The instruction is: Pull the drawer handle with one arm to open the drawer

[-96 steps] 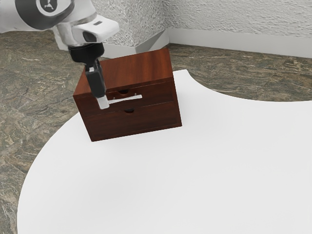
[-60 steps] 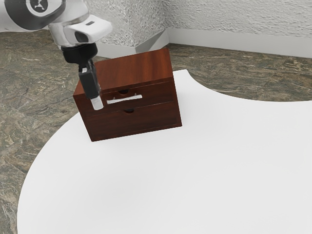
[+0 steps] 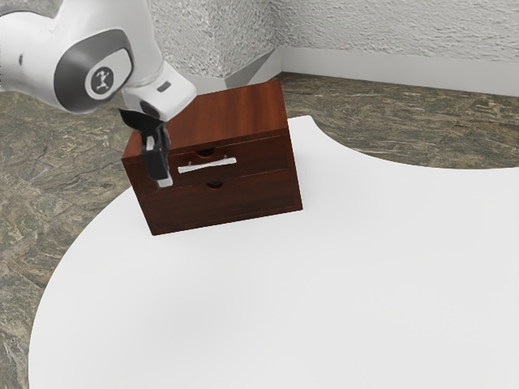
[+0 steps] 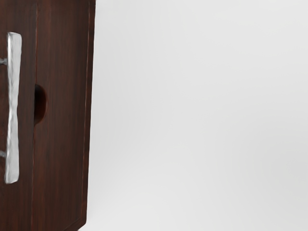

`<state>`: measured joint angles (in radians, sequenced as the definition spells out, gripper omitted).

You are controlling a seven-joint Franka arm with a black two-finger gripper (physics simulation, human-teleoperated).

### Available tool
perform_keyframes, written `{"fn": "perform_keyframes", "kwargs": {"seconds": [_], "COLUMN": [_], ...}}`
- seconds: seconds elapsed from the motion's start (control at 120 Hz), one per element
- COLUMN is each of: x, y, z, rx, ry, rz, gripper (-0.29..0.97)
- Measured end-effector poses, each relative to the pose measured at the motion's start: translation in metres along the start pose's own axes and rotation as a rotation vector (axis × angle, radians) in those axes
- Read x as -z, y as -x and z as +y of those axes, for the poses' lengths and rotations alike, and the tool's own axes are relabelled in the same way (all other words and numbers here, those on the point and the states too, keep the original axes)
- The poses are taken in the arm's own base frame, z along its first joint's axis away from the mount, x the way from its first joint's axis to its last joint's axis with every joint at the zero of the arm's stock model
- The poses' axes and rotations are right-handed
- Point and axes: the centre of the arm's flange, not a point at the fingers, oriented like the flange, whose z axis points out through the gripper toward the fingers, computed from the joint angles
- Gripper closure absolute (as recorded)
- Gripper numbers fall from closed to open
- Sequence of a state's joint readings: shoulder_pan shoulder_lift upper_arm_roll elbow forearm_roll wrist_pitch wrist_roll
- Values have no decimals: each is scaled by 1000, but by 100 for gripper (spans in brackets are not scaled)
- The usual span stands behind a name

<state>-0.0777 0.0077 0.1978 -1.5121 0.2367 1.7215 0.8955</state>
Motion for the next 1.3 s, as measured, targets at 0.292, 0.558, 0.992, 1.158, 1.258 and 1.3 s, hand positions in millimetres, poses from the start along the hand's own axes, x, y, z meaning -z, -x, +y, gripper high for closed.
{"fn": "perform_keyframes", "kwargs": {"seconds": [0.292, 0.558, 0.992, 1.158, 1.258, 1.3], "x": [-39, -71, -100, -112, -121, -125], "y": [-12, -6, -17, -22, -22, -22], "z": [-27, -55, -77, -79, -82, -82], "rx": [-59, -91, -170, -190, -193, -192], "ry": [-37, -86, -143, -139, -130, -124], "rz": [24, 34, 62, 76, 84, 89], "gripper": [28, 41, 45, 46, 47, 49]}}
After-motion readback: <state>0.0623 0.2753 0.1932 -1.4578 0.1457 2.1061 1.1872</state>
